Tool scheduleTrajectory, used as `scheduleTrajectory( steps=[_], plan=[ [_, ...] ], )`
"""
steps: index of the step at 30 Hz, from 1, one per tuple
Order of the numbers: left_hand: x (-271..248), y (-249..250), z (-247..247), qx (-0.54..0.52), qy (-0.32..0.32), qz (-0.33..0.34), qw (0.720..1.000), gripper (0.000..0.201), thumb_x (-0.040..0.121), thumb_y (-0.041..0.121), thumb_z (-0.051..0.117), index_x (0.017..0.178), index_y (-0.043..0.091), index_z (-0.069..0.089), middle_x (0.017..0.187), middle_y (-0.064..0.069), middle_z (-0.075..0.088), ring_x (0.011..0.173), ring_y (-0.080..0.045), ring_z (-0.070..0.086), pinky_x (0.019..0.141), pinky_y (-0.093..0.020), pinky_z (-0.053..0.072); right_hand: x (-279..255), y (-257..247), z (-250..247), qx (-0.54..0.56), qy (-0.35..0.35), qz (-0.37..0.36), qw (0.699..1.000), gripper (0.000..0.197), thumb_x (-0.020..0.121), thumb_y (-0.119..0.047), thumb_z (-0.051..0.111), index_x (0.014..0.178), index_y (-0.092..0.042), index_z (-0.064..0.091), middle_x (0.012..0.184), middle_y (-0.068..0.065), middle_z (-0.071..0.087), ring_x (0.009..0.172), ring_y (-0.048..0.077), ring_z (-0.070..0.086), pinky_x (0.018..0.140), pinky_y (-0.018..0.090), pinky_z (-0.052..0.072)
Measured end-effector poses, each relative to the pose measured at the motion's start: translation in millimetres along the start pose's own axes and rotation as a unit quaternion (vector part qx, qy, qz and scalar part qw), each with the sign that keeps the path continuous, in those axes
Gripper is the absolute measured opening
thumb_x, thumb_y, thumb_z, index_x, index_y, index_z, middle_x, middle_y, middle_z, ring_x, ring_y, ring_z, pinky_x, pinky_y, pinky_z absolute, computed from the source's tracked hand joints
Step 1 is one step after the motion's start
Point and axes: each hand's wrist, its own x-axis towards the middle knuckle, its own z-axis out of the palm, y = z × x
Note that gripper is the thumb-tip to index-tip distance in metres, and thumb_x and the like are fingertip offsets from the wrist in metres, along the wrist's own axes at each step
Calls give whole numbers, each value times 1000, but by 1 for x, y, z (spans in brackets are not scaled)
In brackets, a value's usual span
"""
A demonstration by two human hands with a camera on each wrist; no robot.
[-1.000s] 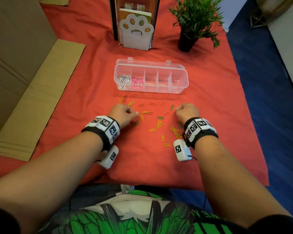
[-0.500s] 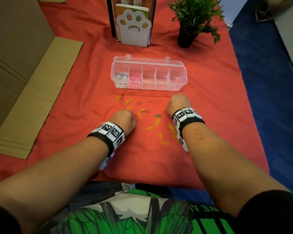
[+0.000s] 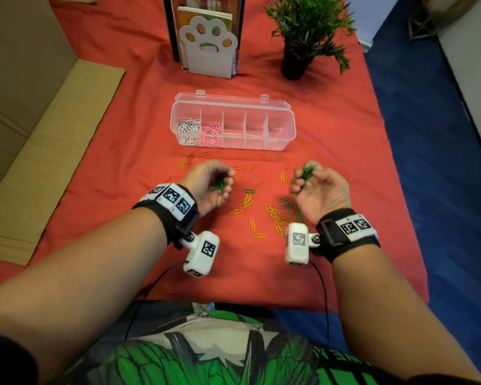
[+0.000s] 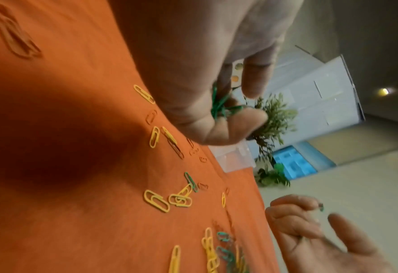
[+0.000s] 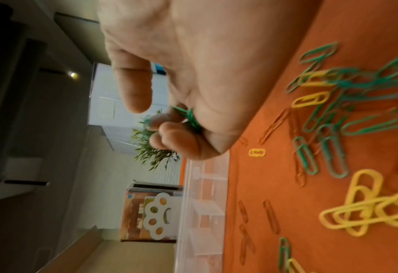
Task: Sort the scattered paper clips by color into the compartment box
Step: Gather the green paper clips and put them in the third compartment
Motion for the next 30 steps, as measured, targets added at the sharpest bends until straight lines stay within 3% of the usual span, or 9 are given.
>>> scheduleTrajectory(
  steps=[3,6,10,12,17,22,24,26,30],
  plan=[
    [18,-12,11,227,95,78,966,28,85,35,58,62,18,57,55,2,45,40,-10,37,40,-14,31,-3,-1,-15,1,51,19,999,5,70,-19,48,70,-16,50,61,-1,48,50,11,41,47,20,34],
    [29,-23,19,459,136,153,864,25,80,38,65,69,15,67,67,-6,68,61,-24,62,59,-28,51,1,-1,-25,-68,117,51,989,20,90,-20,43,70,-16,49,50,-6,40,42,8,37,38,17,31],
    [32,-26,27,603,157,204,755,19,82,31,63,92,18,72,94,-7,72,92,-25,64,71,-24,43,5,4,-30,-287,176,54,940,25,94,-9,41,75,-16,55,44,-7,36,40,7,40,37,14,29],
    [33,-26,28,632,162,214,727,19,84,28,61,98,20,70,101,-6,71,98,-25,62,76,-24,42,8,6,-29,-458,167,37,872,26,91,-10,47,70,-21,57,54,-6,43,41,5,42,39,16,30],
    [38,-25,28,686,132,221,680,22,87,25,56,104,18,69,106,-9,69,102,-28,61,86,-30,47,10,14,-23,-772,126,-25,622,4,82,-19,60,81,-17,63,89,1,53,81,18,54,75,21,40],
    [40,-27,26,742,97,236,620,25,89,27,53,105,14,67,111,-11,65,105,-29,59,90,-34,46,16,31,-20,-843,84,-46,530,21,81,-19,60,99,-7,59,108,16,50,100,36,54,89,38,48],
    [42,-28,25,752,94,233,610,26,89,28,54,104,11,65,112,-12,63,107,-30,57,90,-35,45,19,31,-17,-843,74,-41,531,18,83,-15,57,97,-5,59,107,17,50,98,35,55,87,38,48],
    [44,-28,24,758,91,216,608,26,89,27,52,103,7,62,113,-16,60,108,-33,56,90,-38,45,20,27,-14,-817,78,-45,570,8,82,-14,58,87,-8,61,98,12,52,90,29,56,81,31,47],
    [45,-30,22,754,84,175,627,27,90,19,44,105,2,59,112,-21,60,104,-38,57,87,-42,47,20,11,-16,-683,114,-7,721,22,82,-11,61,64,-22,52,61,-4,47,56,13,44,53,23,34]
  ],
)
